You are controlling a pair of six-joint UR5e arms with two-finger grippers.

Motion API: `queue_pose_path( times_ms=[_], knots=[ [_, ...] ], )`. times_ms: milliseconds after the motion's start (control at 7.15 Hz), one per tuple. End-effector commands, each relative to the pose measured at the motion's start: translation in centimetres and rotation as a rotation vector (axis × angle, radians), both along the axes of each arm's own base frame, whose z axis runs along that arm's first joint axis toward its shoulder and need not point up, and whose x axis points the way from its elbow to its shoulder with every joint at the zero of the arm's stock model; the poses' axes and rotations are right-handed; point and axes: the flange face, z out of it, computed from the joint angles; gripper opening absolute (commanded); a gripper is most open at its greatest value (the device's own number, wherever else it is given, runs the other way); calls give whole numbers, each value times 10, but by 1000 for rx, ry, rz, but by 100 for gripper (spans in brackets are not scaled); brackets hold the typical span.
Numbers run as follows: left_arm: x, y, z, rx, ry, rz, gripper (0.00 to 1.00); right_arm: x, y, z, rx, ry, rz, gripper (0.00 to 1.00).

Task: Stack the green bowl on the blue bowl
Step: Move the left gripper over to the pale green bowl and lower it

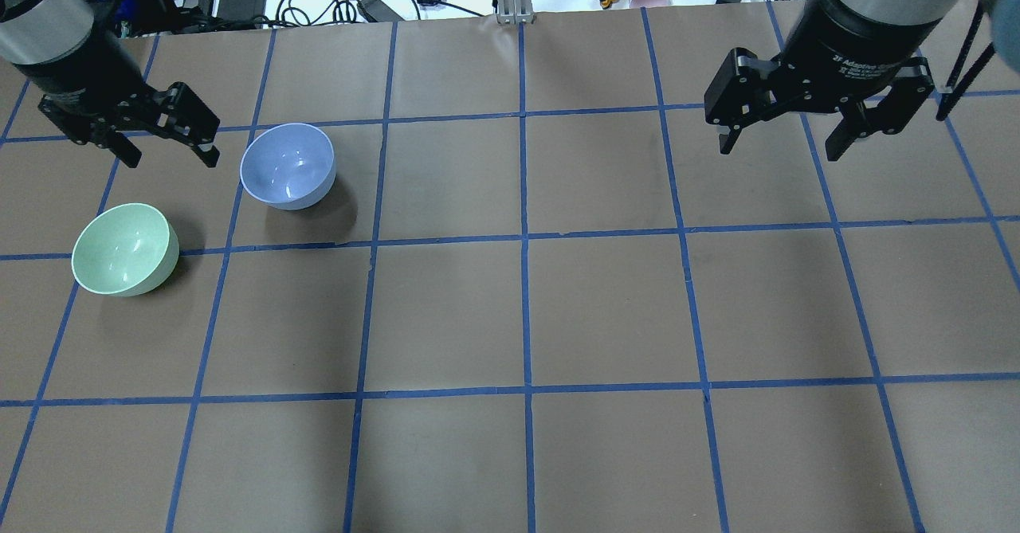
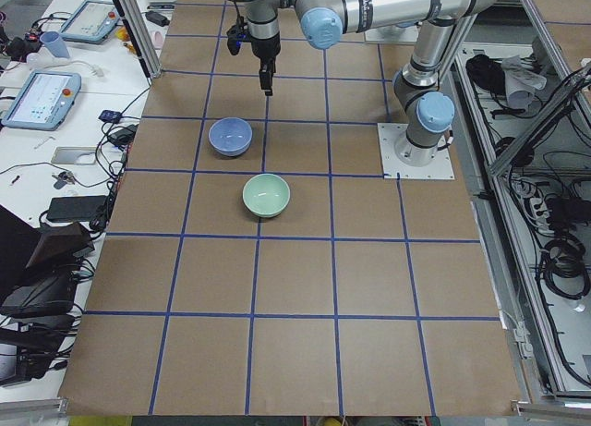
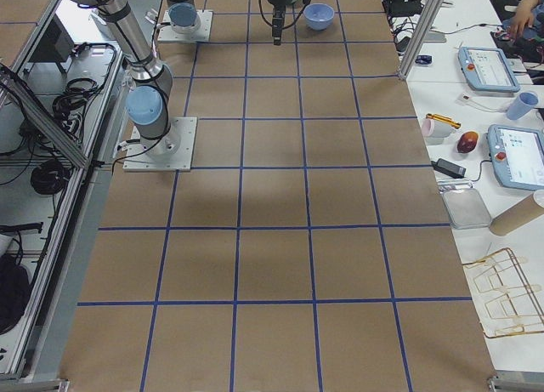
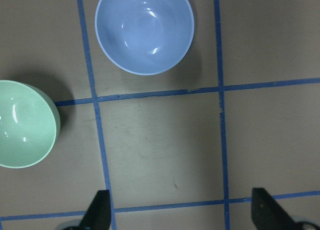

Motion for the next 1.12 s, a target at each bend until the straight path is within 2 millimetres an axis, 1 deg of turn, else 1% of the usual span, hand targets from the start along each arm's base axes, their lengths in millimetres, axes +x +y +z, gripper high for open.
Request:
queue_pose_path(
  times_ms=[0, 140, 280, 419, 559, 699, 839, 978],
  knots=[
    [88, 9, -52, 52, 20, 115, 100, 0, 0, 0, 0, 0, 0, 100],
    [122, 13, -75, 73, 37, 176, 100, 0, 0, 0, 0, 0, 0, 100],
    [139, 8, -85, 44, 22, 188, 100, 0, 0, 1, -2, 0, 0, 100],
    [148, 6, -97, 56, 27, 194, 100, 0, 0, 1, -2, 0, 0, 100],
    [172, 6, -111, 62, 35, 217, 100, 0, 0, 1, -2, 0, 0, 100],
    [203, 5, -127, 35, 34, 204, 100, 0, 0, 1, -2, 0, 0, 100],
    [223, -3, -146, 5, 27, 159, 100, 0, 0, 0, 0, 0, 0, 100],
    [233, -13, -164, -23, 13, 151, 100, 0, 0, 1, -2, 0, 0, 100]
  ],
)
